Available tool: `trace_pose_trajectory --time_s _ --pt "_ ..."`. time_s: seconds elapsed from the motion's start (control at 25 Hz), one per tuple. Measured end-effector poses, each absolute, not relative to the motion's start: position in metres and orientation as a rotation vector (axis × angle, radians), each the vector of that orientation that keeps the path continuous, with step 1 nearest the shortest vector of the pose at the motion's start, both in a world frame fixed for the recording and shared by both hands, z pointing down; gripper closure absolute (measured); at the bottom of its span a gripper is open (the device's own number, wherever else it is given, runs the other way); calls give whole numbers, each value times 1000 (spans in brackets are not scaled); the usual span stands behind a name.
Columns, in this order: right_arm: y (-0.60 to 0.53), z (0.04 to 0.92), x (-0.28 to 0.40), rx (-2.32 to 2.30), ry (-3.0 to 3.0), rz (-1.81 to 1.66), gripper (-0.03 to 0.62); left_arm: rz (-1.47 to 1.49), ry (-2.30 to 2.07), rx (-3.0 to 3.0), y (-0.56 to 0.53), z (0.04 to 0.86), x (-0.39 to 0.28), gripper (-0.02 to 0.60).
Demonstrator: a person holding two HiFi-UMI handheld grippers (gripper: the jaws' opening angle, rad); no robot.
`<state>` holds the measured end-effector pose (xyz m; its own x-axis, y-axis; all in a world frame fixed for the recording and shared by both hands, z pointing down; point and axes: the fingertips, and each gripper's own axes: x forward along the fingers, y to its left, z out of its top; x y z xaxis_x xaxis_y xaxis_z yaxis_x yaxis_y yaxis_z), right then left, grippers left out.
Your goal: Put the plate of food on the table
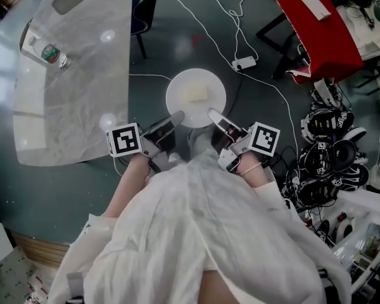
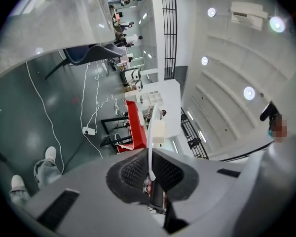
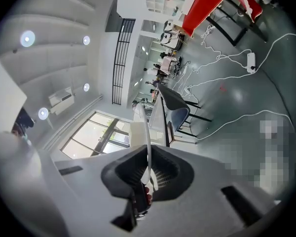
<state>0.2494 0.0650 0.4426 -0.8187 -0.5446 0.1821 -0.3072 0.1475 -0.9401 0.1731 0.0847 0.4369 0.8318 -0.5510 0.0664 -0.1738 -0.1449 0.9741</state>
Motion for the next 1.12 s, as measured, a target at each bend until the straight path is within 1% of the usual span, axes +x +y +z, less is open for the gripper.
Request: trace_pose_trajectory --time_s 0.2,0.4,0.52,0.88,1.12 --pt "21 444 258 -820 2243 -1771 583 -370 -613 1674 43 441 178 555" --pt "-34 434 271 -764 2317 -1734 583 -395 -633 1735 -9 435 196 555" --pt "-62 434 282 -754 2317 -1767 583 -401 -653 1712 -38 435 205 555" --pt "-158 428 321 -704 2362 -1758 583 -418 -686 1735 -134 424 248 555" --pt "-201 435 348 -698 2379 -1789 583 -402 -740 1780 -173 423 270 555"
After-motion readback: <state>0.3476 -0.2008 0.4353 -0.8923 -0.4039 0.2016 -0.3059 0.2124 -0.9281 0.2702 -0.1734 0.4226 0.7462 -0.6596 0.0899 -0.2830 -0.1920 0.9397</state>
